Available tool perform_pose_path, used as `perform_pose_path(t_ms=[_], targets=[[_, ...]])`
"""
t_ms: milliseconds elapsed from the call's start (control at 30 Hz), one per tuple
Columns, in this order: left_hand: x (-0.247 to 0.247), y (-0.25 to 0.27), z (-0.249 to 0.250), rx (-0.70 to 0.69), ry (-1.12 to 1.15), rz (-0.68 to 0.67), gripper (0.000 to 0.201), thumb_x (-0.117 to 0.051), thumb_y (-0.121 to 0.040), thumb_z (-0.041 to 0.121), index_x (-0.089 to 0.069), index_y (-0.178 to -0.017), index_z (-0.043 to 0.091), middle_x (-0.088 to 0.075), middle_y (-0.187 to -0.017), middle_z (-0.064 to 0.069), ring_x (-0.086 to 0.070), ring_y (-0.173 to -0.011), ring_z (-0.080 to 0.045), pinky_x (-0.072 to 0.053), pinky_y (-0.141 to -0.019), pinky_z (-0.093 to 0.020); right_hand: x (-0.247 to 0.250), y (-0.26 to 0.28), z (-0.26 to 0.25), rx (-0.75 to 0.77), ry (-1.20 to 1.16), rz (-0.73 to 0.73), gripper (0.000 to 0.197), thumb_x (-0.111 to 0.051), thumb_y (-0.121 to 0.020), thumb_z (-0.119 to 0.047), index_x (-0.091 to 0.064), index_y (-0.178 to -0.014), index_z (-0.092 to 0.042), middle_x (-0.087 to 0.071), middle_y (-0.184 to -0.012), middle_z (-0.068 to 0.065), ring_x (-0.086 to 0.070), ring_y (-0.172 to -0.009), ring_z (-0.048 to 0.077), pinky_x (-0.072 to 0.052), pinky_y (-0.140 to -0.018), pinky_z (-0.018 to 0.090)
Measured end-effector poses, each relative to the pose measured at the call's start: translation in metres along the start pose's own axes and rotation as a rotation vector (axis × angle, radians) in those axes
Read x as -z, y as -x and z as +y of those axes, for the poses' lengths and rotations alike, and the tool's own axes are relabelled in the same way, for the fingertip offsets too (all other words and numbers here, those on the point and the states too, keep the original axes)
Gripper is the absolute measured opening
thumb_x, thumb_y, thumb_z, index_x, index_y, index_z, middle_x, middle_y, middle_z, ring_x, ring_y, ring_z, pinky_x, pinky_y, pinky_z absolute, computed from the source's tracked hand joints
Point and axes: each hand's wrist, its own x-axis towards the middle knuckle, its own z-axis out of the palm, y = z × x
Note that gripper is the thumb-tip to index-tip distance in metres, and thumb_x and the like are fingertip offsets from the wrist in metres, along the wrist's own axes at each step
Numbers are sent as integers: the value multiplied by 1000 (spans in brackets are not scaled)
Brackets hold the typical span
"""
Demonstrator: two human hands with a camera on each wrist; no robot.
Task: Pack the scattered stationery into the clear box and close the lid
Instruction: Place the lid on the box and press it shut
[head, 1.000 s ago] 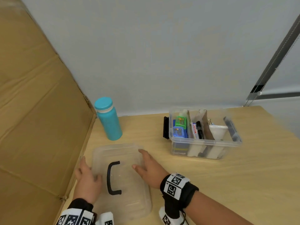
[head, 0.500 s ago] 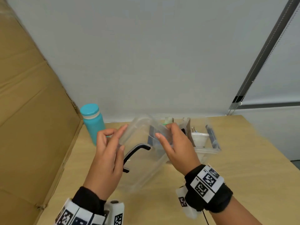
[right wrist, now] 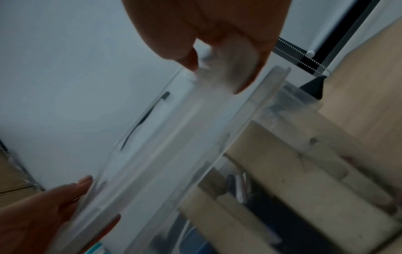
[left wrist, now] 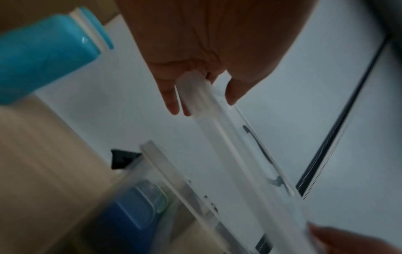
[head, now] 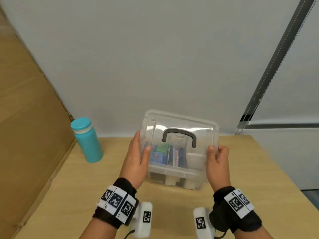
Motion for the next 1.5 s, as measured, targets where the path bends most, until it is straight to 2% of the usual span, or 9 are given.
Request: perform_pose_path(t_ms=[67,133,233,467,667,800,1033,1233,1500], targets=[[-14,-16,-3,48,-21,-18,57,-40,-99,32,-15,-150,26,-27,-155,5,-28,-140,-9,-25,-115,-28,1,-16,15,-22,211,-32,32,-42,-94,-35,-45,-116,-11,-55,-109,10,-56,-99,26,-50,-80,40],[-25,-29,-7,113,-105,-38,56,-41,-98,27,-19,-149,20,-32,-151,1,-33,-138,-14,-28,-114,-30,1,-26,20,-56,401,-87,47,-44,-92,-34,-40,-133,-9,-45,-128,14,-40,-119,34,-37,-102,45],[-36,-41,-18,225,-246,-107,52,-41,-98,21,-25,-147,12,-37,-146,-9,-40,-131,-23,-32,-110,-31,-5,-27,19,-68,589,-219,67,-48,-94,-35,-17,-148,-7,-26,-148,14,-30,-132,34,-31,-108,44],[-49,-30,-28,295,-280,-88,53,-33,-101,18,-14,-151,18,-31,-151,-7,-50,-123,-22,-40,-93,-24,-9,-31,22,49,798,-300,69,-33,-95,-47,-12,-149,-9,-16,-153,12,-46,-125,29,-47,-94,38],[-38,1,-33,269,-331,-24,49,-39,-99,26,-26,-145,14,-42,-140,-6,-52,-115,-17,-45,-95,-24,-7,-50,13,130,831,-467,62,-31,-96,-49,-23,-145,-11,-32,-140,12,-59,-103,28,-49,-79,33],[-30,-2,-33,277,-512,3,48,-45,-91,51,-40,-125,17,-49,-123,-2,-49,-109,-18,-46,-94,-37,-16,-50,11,121,897,-449,74,-30,-90,-65,-31,-137,-9,-37,-131,13,-55,-107,28,-48,-80,35],[-43,-19,-31,381,-208,-6,86,-61,-78,60,-17,-144,26,-20,-145,1,-40,-130,-25,-37,-107,-36,-23,-44,22,156,974,-333,80,-30,-86,-68,-25,-141,-10,-37,-136,13,-40,-125,29,-40,-101,42],[-38,-32,-43,564,-150,-84,122,-68,-61,72,4,-150,27,-22,-156,-10,-37,-137,-30,-37,-109,-44,-27,-37,18,86,940,-330,78,-32,-87,-66,-18,-142,-12,-31,-138,11,-39,-122,30,-48,-82,39],[-39,-29,-30,375,-612,2,107,-51,-63,83,-16,-147,25,-38,-132,-6,-48,-118,-24,-44,-99,-41,-26,-35,18,68,965,-344,79,-28,-88,-67,-13,-146,-16,-25,-143,11,-42,-121,31,-46,-83,39]])
